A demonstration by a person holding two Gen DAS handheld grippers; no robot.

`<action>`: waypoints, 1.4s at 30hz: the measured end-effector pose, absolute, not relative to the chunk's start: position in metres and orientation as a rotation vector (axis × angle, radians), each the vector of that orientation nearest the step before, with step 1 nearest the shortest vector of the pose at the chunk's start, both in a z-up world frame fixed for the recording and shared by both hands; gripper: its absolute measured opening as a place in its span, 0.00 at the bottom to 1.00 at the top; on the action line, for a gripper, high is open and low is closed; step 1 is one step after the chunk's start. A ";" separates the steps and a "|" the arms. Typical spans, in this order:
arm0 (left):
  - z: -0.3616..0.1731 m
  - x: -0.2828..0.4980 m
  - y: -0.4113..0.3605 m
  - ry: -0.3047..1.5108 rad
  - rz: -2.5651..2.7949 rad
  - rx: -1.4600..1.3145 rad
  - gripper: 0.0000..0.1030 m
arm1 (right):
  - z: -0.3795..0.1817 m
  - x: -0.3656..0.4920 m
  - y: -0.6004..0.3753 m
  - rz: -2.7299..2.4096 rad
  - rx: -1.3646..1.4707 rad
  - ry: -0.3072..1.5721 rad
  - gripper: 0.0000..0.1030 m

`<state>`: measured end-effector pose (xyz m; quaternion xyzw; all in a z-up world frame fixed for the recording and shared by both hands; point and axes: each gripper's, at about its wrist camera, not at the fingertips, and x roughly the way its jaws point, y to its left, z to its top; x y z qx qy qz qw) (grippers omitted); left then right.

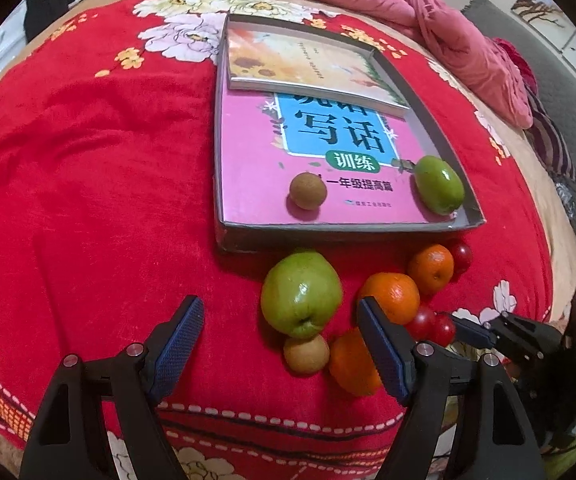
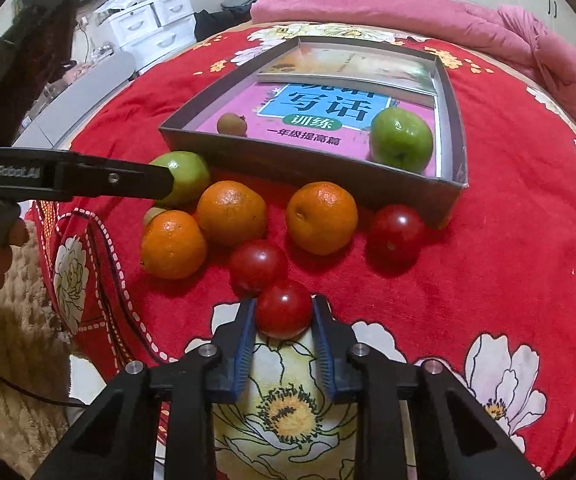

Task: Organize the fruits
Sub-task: 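Grasp a cherry tomato with the right tool while the left tool grasps a green pear, then lift the cherry tomato and green pear toward the tray with both tools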

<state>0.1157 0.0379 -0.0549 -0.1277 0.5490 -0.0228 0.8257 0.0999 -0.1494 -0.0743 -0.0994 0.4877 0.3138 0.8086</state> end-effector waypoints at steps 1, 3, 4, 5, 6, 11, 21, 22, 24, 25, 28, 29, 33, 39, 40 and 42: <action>-0.057 0.117 0.038 1.169 -0.046 -0.272 0.72 | -0.074 0.100 -0.149 0.670 -0.213 1.042 0.27; -0.059 0.121 0.037 1.171 -0.045 -0.267 0.69 | -0.074 0.100 -0.149 0.669 -0.217 1.041 0.27; -0.060 0.123 0.036 1.170 -0.048 -0.265 0.68 | -0.074 0.100 -0.149 0.668 -0.219 1.040 0.27; -0.060 0.124 0.035 1.169 -0.049 -0.262 0.66 | -0.074 0.100 -0.149 0.666 -0.222 1.040 0.27; -0.060 0.125 0.033 1.167 -0.051 -0.250 0.63 | -0.073 0.100 -0.149 0.664 -0.224 1.038 0.27; -0.064 0.131 0.026 1.167 -0.053 -0.208 0.44 | -0.071 0.102 -0.154 0.647 -0.209 1.031 0.27; -0.061 0.123 0.035 1.145 -0.069 -0.261 0.43 | -0.057 0.107 -0.165 0.632 -0.146 0.975 0.27; -0.059 0.120 0.036 1.141 -0.070 -0.269 0.43 | -0.055 0.107 -0.165 0.633 -0.144 0.968 0.27; -0.054 0.115 0.038 1.132 -0.070 -0.275 0.43 | -0.052 0.106 -0.166 0.631 -0.145 0.948 0.27; -0.050 0.112 0.040 1.124 -0.066 -0.278 0.43 | -0.050 0.106 -0.166 0.632 -0.146 0.937 0.27; -0.041 0.108 0.044 1.102 -0.069 -0.296 0.43 | -0.045 0.106 -0.166 0.638 -0.137 0.915 0.27; -0.037 0.107 0.046 1.092 -0.065 -0.297 0.43 | -0.044 0.106 -0.166 0.640 -0.139 0.905 0.27; -0.021 0.101 0.052 1.051 -0.056 -0.308 0.43 | -0.036 0.104 -0.165 0.650 -0.145 0.866 0.27; 0.000 0.096 0.054 0.996 -0.047 -0.296 0.43 | -0.028 0.103 -0.166 0.656 -0.143 0.825 0.27; 0.002 0.095 0.055 0.991 -0.047 -0.299 0.43 | -0.026 0.104 -0.166 0.656 -0.141 0.819 0.27; 0.006 0.095 0.056 0.981 -0.043 -0.304 0.43 | -0.024 0.104 -0.166 0.656 -0.139 0.809 0.27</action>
